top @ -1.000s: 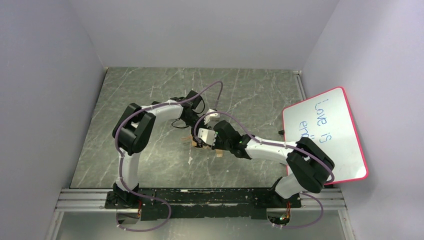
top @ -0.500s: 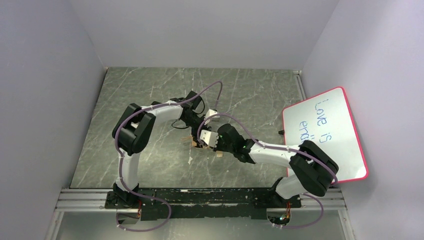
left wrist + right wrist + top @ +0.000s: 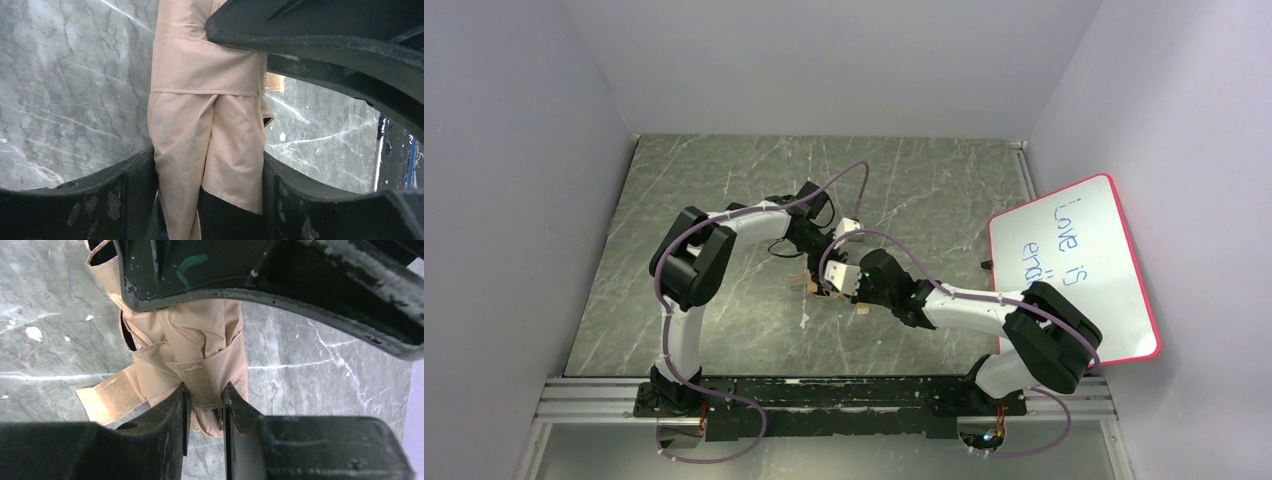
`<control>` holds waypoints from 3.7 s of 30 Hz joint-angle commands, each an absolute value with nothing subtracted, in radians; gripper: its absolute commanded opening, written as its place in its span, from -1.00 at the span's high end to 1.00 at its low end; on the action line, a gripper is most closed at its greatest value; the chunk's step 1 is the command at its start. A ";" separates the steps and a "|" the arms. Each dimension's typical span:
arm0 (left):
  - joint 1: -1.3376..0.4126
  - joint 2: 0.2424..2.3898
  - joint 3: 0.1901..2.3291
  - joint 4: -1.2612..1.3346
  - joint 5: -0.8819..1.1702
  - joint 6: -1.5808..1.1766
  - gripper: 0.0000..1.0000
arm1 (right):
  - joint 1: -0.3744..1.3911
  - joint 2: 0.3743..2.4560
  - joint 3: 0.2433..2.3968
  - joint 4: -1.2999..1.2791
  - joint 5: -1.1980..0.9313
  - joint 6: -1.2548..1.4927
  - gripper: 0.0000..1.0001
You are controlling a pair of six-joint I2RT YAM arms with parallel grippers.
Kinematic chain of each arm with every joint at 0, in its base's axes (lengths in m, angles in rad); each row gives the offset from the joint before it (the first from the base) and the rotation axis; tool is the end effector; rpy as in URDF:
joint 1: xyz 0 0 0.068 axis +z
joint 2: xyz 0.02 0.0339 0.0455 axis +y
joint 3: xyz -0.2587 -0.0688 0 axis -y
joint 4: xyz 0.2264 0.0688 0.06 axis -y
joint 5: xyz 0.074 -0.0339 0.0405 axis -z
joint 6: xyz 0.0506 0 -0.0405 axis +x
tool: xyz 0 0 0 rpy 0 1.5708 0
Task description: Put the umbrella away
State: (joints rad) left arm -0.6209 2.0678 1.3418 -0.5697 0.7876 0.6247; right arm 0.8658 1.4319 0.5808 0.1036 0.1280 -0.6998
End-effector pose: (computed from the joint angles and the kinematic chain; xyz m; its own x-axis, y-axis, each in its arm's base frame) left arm 0.2901 -0.2516 0.1299 -0.3033 0.7243 -0.6192 0.9178 0.0472 -0.3943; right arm 0.1796 0.2012 0.1546 0.1104 -0.8559 -0.5051 -0.8152 0.2127 -0.5387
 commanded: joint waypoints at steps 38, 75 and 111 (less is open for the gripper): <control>-0.736 2.270 1.209 -0.671 0.487 0.548 0.89 | 0.883 1.141 0.530 0.005 0.102 -0.471 -0.38; -0.758 2.193 1.183 -0.605 0.285 0.446 0.90 | 0.893 0.874 0.282 -0.066 0.287 1.235 0.11; -0.756 2.156 1.146 -0.594 0.187 0.443 0.91 | 0.983 1.272 0.247 0.121 0.445 1.546 0.37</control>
State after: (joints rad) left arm -0.7650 1.9953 1.2678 -0.4110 0.4812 0.4473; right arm 0.9775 1.2278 0.2729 0.1604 0.4355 1.5414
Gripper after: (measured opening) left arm 0.481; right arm 0.315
